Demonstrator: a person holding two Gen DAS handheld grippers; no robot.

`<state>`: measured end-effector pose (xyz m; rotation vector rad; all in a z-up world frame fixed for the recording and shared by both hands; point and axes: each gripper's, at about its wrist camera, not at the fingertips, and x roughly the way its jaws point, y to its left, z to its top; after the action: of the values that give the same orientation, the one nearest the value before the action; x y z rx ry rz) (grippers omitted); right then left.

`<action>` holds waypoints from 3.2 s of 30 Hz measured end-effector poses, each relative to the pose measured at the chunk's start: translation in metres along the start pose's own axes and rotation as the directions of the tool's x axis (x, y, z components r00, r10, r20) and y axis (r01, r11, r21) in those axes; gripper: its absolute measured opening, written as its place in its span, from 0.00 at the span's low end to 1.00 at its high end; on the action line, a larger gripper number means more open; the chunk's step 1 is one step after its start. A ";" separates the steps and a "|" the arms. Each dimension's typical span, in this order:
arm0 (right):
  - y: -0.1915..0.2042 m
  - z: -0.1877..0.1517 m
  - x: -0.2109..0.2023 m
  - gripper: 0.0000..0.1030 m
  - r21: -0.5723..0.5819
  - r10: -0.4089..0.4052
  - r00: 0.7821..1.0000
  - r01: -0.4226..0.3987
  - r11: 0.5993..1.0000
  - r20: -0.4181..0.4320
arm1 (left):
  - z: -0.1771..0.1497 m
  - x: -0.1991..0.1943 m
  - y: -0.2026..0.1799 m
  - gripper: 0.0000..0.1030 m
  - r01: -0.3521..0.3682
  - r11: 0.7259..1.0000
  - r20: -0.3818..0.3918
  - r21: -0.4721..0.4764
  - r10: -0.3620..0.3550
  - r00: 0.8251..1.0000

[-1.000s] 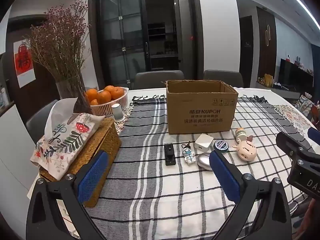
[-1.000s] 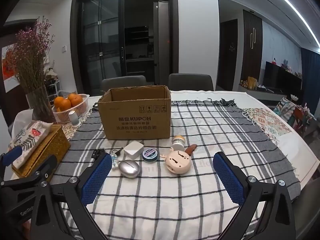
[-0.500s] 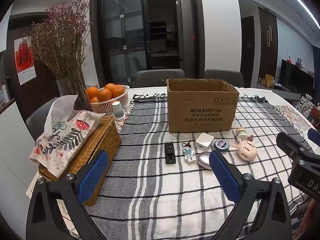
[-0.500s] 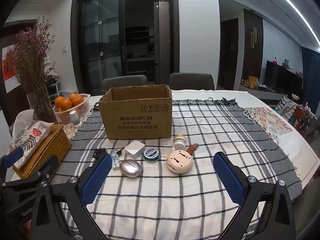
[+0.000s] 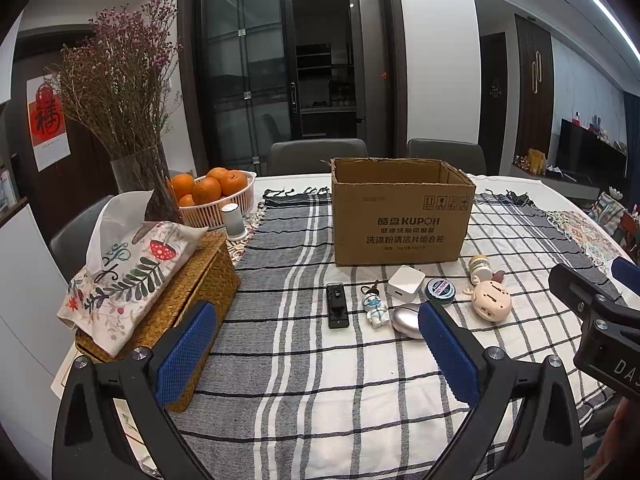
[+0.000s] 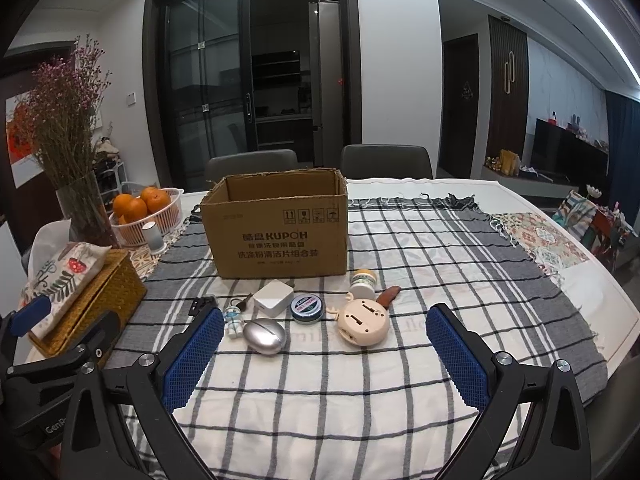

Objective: Organize rigid objects

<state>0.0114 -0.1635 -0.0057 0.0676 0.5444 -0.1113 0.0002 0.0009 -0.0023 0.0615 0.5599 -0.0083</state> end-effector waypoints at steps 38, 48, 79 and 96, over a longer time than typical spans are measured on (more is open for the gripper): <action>-0.004 0.001 -0.001 1.00 0.007 0.009 1.000 -0.009 1.000 -0.001 | 0.002 -0.001 -0.007 1.00 0.016 1.000 -0.001 0.015 -0.016 1.000; -0.004 0.001 -0.001 1.00 0.009 0.009 1.000 -0.009 1.000 -0.002 | 0.001 0.000 -0.008 1.00 0.020 1.000 -0.006 0.020 -0.020 1.000; -0.035 -0.019 0.072 0.99 0.021 0.042 0.988 -0.039 0.999 -0.146 | -0.021 0.074 -0.064 0.92 0.216 0.955 -0.110 0.206 -0.197 0.974; -0.047 -0.033 0.151 0.99 -0.004 0.022 0.969 -0.024 1.000 -0.245 | -0.035 0.155 -0.095 0.77 0.346 0.896 -0.239 0.279 -0.284 0.928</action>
<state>0.1174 -0.2207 -0.1140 0.0817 0.7910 -0.0791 0.1109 -0.0907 -0.1195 0.2871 0.7549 -0.4173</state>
